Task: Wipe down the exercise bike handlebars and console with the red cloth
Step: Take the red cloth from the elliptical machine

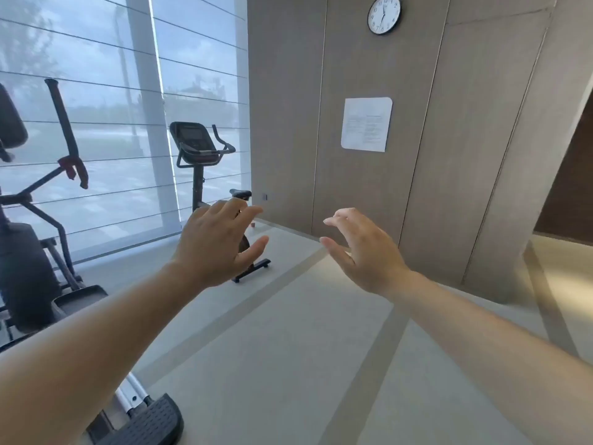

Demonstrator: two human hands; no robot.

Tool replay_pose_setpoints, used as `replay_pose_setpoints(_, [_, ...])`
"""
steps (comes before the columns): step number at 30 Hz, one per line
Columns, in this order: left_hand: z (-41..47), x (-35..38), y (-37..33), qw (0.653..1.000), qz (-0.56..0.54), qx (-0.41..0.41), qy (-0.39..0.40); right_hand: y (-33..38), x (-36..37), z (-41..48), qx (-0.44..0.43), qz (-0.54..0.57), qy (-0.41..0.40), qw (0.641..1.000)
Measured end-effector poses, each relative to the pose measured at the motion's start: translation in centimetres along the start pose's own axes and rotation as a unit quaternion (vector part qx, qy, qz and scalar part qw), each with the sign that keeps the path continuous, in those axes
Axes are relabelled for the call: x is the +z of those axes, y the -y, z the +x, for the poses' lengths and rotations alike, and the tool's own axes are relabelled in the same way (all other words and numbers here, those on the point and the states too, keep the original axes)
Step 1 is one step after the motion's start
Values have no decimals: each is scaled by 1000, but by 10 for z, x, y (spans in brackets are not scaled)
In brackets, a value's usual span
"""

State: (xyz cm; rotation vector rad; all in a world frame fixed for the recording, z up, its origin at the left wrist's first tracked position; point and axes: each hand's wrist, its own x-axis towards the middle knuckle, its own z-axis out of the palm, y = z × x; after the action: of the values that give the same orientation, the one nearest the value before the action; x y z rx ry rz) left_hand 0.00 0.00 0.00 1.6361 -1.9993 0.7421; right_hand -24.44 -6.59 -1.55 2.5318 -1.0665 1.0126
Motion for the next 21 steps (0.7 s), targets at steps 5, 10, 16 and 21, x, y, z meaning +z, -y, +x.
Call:
replay_pose_setpoints(5, [8, 39, 36, 1000, 12, -13, 2, -4, 63, 29, -3, 40, 15, 999])
replay_pose_setpoints(10, [30, 94, 65, 999, -6, -32, 15, -19, 131, 73, -6, 93, 32, 995])
replay_pose_setpoints(16, [78, 176, 95, 993, -42, -101, 41, -68, 217, 132, 18, 121, 76, 990])
replay_pose_setpoints(21, [116, 232, 124, 992, -32, -101, 69, -112, 272, 174, 43, 153, 89, 983])
